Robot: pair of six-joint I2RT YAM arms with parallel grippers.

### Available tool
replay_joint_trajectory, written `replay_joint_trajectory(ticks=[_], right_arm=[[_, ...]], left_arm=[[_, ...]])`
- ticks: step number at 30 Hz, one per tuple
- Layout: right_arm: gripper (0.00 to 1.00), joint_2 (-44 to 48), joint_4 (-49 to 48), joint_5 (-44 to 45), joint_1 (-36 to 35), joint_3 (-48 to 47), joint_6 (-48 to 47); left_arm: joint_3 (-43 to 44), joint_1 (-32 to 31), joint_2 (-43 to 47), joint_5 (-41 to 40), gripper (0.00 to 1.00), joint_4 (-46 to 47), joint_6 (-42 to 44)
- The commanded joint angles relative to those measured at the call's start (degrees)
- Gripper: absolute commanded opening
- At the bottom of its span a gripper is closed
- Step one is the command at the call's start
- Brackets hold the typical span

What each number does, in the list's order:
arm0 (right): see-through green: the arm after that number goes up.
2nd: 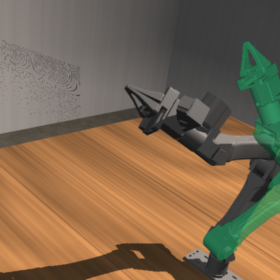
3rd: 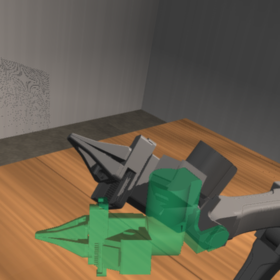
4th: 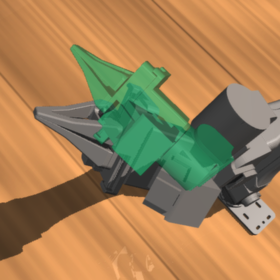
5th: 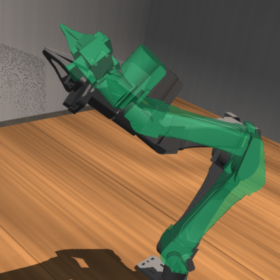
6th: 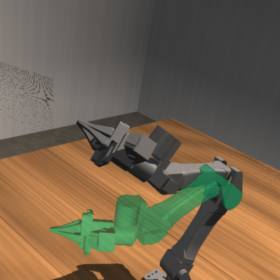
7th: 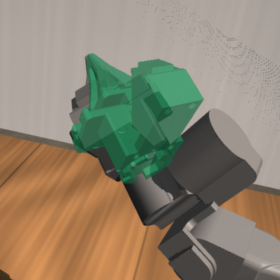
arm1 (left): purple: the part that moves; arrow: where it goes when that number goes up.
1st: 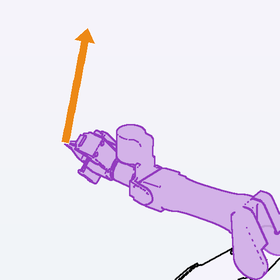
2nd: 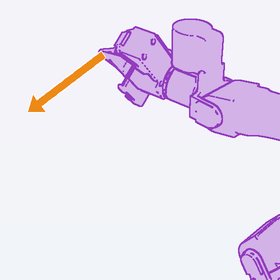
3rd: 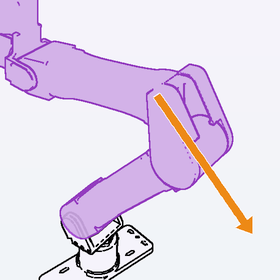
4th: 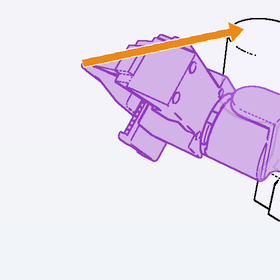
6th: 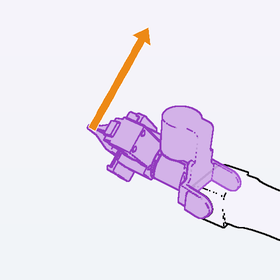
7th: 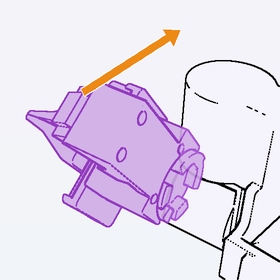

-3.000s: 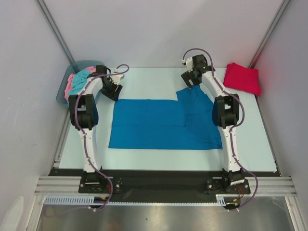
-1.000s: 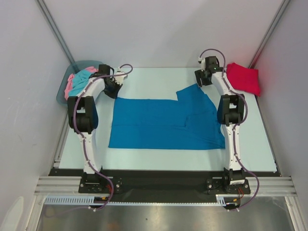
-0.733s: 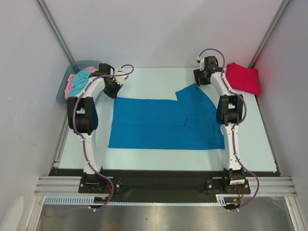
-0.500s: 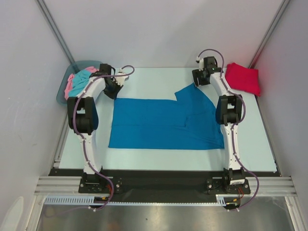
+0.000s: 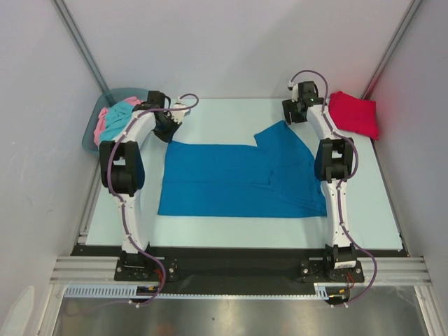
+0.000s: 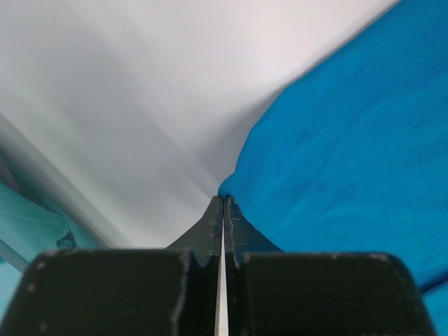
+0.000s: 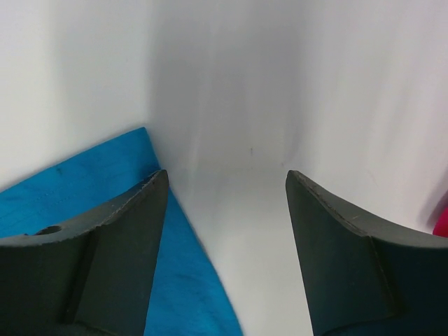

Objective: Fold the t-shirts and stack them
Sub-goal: Fold the tshirt

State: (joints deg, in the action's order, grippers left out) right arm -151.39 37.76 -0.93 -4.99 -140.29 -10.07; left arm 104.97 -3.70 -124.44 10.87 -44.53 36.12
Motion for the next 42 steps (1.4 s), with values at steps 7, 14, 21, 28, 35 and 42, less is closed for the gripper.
replay_joint_trajectory(ticks=[7,14,21,28,35,42], right_arm=[[0.73,2.7,-1.7,-0.3,-0.4,-4.4,2.0],[0.70,2.4,-1.4,-4.0,-1.2,-4.6,4.6],[0.70,0.3,-0.8,-6.5,-2.9,-4.9,4.9],[0.66,-1.7,-0.8,-6.9,-3.4,-6.1,4.6],[0.65,-2.1,-0.7,-6.7,-3.1,-6.0,3.9],[0.63,-2.6,-0.7,-6.8,-2.5,-5.9,3.6]], left_arm=[[1.9,-0.9,1.7,1.2,0.00,-0.4,0.5],[2.1,-1.5,1.5,0.8,0.00,-0.4,0.8],[2.3,-1.7,1.4,1.1,0.01,-0.4,0.6],[2.0,-1.8,1.7,0.9,0.00,-0.4,0.6],[2.2,-1.9,1.7,1.0,0.00,-0.4,0.5],[2.2,-2.4,1.6,1.0,0.00,-0.4,0.4]])
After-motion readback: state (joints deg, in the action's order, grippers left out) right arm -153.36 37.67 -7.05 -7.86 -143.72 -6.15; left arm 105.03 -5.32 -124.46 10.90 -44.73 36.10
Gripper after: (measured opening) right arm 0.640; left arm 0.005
